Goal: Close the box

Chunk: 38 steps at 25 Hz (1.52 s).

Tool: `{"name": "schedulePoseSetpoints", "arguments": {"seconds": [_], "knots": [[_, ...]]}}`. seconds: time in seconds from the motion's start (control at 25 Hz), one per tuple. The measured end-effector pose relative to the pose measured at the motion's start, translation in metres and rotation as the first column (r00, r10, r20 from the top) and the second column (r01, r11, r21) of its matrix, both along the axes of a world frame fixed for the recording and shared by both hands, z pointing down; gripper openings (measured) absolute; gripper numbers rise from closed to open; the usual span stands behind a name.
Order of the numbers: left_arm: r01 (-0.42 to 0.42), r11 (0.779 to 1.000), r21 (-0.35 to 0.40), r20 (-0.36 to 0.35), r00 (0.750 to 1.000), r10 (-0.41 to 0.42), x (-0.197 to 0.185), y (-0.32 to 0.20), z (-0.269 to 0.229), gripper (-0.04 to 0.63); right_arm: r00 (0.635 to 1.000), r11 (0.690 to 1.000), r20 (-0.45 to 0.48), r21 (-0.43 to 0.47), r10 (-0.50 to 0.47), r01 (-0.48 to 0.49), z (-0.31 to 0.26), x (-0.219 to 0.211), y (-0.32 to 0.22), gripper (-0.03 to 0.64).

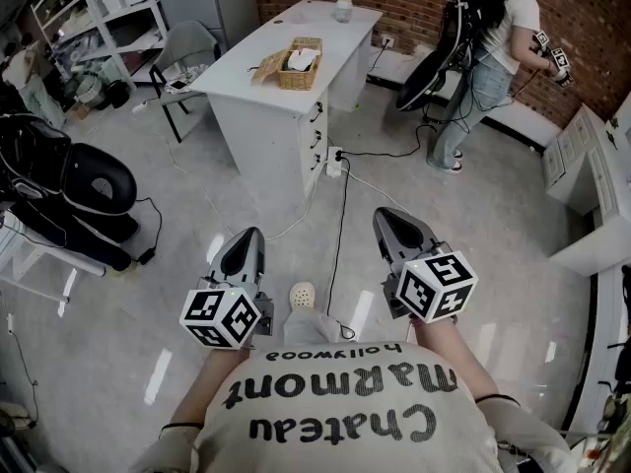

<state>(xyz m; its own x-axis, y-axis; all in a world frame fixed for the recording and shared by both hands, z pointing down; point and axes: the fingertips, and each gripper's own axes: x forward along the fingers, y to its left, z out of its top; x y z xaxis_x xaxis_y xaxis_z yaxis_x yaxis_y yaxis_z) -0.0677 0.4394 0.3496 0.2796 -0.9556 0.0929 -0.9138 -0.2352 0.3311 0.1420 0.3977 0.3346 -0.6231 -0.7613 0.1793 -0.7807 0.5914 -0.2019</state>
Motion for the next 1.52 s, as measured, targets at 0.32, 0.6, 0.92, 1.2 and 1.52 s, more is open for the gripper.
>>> {"name": "schedulePoseSetpoints", "arguments": {"seconds": [0.32, 0.6, 0.92, 1.2, 1.52], "knots": [[-0.021, 1.000, -0.004, 0.000, 1.000, 0.021, -0.016, -0.069, 0.001, 0.002, 1.000, 0.999, 0.000, -0.021, 0.024, -0.024, 0.009, -0.012, -0.064, 0.003], [-0.069, 0.997, 0.020, -0.004, 0.998, 0.069, -0.033, -0.161, -0.017, 0.002, 0.996, 0.996, 0.040, 0.025, 0.082, -0.083, -0.013, -0.023, -0.143, 0.003], [-0.112, 0.991, 0.072, 0.007, 0.994, 0.112, -0.072, -0.263, -0.044, 0.002, 0.987, 0.989, 0.098, 0.063, 0.125, -0.132, -0.037, -0.058, -0.236, 0.003], [-0.147, 0.987, 0.068, 0.003, 0.989, 0.147, -0.090, -0.319, -0.031, 0.002, 0.981, 0.987, 0.114, 0.012, 0.159, -0.161, -0.017, -0.081, -0.287, 0.003], [-0.133, 0.990, -0.039, -0.052, 0.990, 0.131, -0.102, -0.346, 0.017, 0.002, 0.981, 0.980, 0.105, -0.128, 0.165, -0.151, 0.032, -0.094, -0.319, 0.003]]}}
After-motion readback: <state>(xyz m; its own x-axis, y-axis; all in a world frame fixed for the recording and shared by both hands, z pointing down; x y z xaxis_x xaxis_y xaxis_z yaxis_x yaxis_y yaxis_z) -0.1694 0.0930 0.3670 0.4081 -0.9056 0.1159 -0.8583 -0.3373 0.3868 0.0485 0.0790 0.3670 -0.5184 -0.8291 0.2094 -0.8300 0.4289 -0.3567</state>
